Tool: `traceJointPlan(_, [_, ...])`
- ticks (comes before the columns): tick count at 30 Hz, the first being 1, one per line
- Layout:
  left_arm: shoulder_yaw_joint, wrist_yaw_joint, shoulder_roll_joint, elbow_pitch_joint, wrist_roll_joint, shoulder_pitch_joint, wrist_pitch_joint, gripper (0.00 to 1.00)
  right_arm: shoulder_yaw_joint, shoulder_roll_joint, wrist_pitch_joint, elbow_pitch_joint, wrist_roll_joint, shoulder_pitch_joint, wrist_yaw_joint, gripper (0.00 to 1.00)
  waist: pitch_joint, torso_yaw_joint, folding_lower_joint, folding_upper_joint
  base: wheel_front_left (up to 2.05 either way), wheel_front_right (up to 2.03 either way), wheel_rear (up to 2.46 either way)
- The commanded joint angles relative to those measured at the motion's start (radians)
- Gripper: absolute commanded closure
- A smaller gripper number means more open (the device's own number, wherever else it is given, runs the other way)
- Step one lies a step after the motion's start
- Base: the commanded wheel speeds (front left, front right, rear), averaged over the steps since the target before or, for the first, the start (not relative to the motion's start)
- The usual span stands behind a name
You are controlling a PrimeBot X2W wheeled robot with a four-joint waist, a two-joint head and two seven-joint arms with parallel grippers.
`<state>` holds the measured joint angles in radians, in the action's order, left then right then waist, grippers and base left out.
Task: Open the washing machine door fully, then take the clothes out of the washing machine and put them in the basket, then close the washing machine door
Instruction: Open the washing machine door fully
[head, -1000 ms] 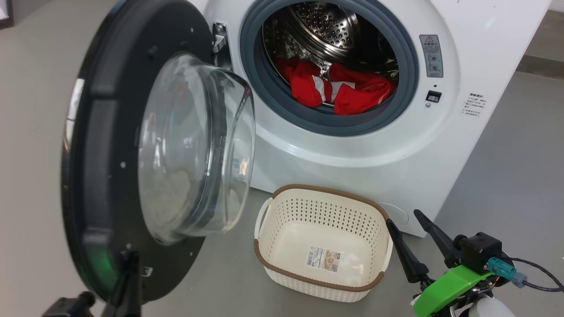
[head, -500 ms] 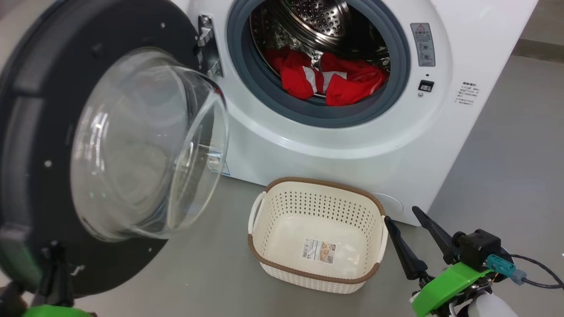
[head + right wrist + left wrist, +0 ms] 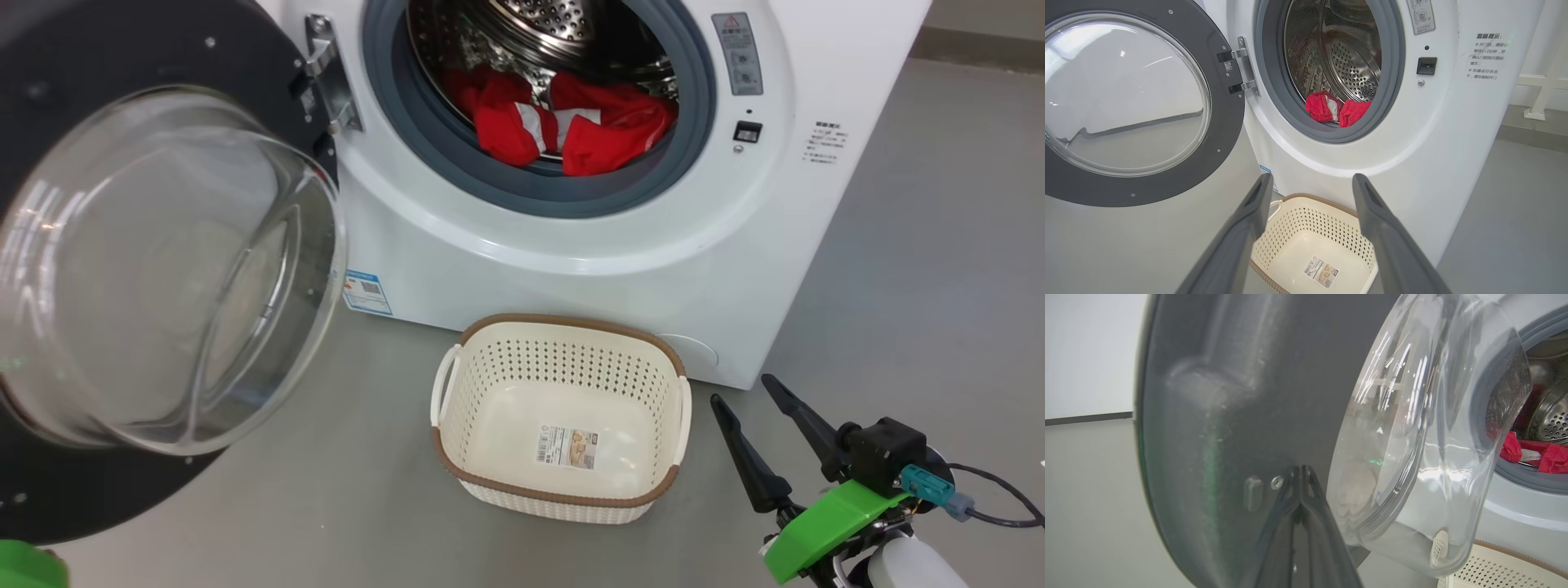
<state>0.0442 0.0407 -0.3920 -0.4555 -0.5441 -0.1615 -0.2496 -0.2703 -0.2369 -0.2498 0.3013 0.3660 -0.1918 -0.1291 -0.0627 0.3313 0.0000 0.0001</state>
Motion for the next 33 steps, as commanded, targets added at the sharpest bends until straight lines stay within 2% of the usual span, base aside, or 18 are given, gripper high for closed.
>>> traceJointPlan(1, [0.061, -0.007, -0.071, -0.013, 0.004, -0.067, -0.010, 1.00, -0.015, -0.010, -0.012, -0.028, -0.010, -0.043, -0.002, 0.00, -0.012, -0.013, 0.0000, -0.0001, 0.00, 0.00, 0.00])
traceJointPlan(9, [0.142, -0.022, -0.087, -0.099, 0.045, -0.136, -0.012, 1.00, -0.012, -0.013, -0.012, -0.032, -0.016, -0.055, -0.002, 0.00, -0.040, -0.031, 0.0000, -0.0001, 0.00, 0.00, 0.00])
traceJointPlan(21, [0.259, -0.077, -0.084, -0.235, 0.112, -0.235, -0.012, 1.00, -0.008, -0.012, -0.012, -0.032, -0.024, -0.077, -0.002, 0.00, -0.070, -0.043, 0.0000, -0.0001, 0.00, 0.00, 0.00])
traceJointPlan(33, [0.335, -0.144, -0.038, -0.276, 0.153, -0.242, -0.012, 1.00, -0.002, -0.002, -0.012, -0.026, -0.021, -0.073, -0.002, 0.00, -0.048, -0.037, 0.0000, -0.0001, 0.00, 0.00, 0.00])
